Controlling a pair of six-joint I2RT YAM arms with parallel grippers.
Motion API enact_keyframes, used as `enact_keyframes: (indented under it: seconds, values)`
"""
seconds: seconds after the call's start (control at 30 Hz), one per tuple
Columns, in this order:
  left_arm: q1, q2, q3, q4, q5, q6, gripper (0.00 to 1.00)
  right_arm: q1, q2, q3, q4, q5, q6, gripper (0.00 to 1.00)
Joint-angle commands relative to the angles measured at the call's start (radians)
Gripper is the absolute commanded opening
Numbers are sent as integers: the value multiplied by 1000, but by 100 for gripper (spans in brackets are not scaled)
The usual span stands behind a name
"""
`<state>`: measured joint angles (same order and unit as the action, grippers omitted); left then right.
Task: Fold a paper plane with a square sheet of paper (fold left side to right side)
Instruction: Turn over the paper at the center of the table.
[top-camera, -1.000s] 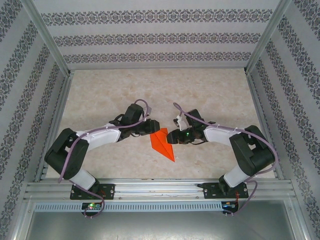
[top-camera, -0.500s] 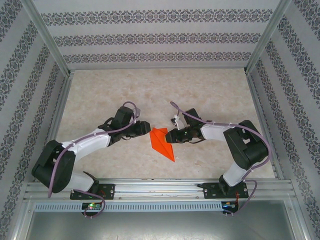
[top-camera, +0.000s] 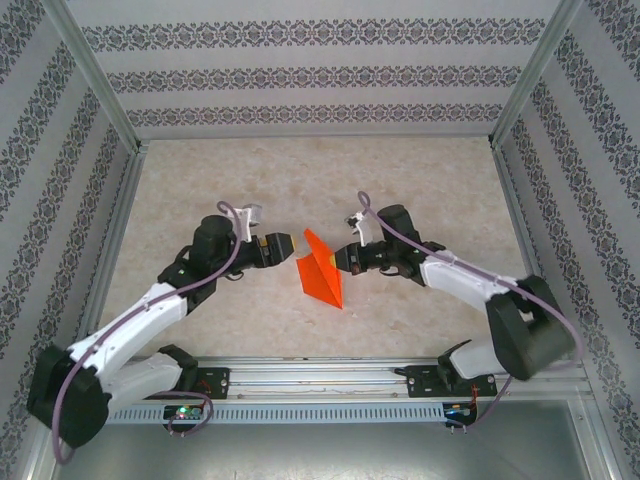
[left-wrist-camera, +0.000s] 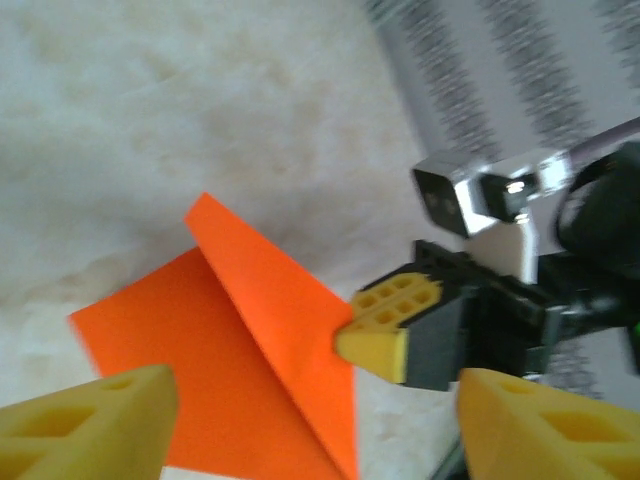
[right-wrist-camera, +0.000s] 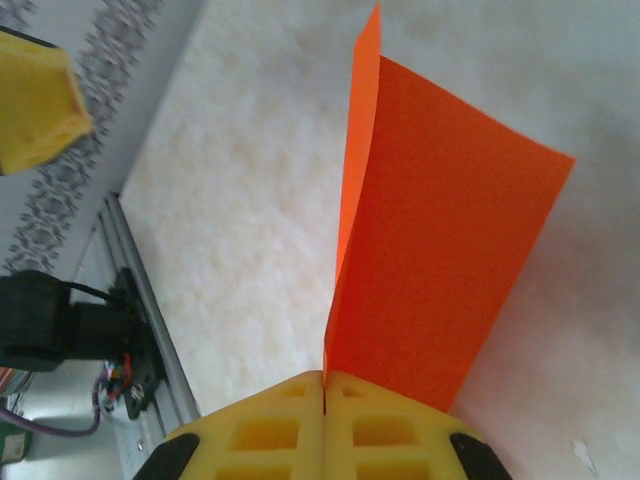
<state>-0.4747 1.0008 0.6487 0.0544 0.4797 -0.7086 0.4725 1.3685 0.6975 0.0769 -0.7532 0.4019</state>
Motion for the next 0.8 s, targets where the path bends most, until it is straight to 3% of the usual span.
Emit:
enact_keyframes:
  seconds: [0.0, 0.37, 0.77]
  values:
    - [17, -69, -19, 169, 125, -28, 79, -18, -110, -51, 152, -21, 46, 0]
    - [13, 0, 52, 411, 350, -189, 76, -34, -398, -113, 401, -51, 223, 0]
    - [-22, 60, 66, 520, 412, -208, 62, 13, -413, -98, 463, -67, 323, 0]
